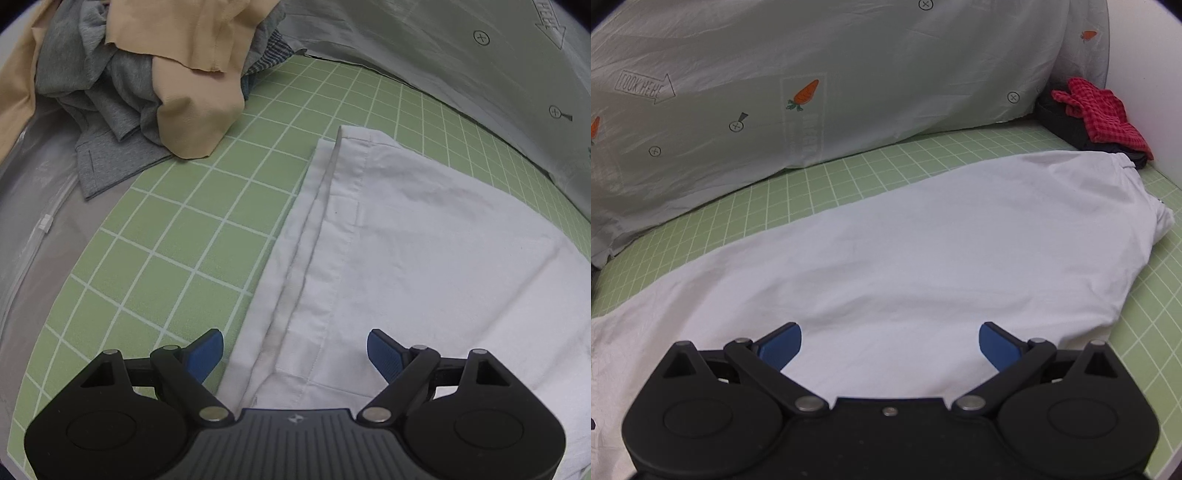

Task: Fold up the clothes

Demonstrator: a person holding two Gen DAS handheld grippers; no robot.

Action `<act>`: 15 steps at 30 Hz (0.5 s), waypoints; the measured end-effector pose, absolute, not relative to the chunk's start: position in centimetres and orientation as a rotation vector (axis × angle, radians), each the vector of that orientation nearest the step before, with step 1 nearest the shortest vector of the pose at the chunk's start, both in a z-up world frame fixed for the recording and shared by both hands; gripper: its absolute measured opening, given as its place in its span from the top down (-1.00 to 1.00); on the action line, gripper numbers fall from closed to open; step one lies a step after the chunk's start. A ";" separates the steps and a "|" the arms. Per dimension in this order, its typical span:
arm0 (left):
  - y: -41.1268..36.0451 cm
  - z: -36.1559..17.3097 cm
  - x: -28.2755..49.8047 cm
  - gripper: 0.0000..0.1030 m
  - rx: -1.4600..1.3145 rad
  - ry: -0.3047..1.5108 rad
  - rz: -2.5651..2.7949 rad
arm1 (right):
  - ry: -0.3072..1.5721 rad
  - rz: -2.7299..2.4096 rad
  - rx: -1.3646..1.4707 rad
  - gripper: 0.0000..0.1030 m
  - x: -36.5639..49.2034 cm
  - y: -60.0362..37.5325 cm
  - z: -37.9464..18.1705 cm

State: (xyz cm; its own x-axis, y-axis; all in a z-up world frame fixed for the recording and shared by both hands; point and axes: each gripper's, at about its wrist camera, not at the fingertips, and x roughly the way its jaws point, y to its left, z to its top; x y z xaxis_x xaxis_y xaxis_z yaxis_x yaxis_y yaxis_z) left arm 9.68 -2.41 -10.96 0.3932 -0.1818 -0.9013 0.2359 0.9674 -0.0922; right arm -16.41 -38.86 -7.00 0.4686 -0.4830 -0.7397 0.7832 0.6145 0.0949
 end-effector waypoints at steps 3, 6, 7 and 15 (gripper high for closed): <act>-2.4 -11.7 9.8 -0.68 0.080 1.133 -0.256 | 0.798 -0.830 0.465 -1.00 -17.0 -38.4 -7.9; -2.7 -11.9 10.1 -0.69 0.116 1.123 -0.272 | 0.822 -0.854 0.476 -1.00 -16.8 -38.6 -8.4; -2.9 -11.9 10.1 -0.68 0.136 1.121 -0.282 | 0.823 -0.857 0.481 -1.00 -16.6 -38.6 -8.5; -3.8 -11.5 9.4 0.23 0.164 1.067 -0.311 | 0.872 -0.759 0.473 -1.00 -14.8 -38.1 -9.4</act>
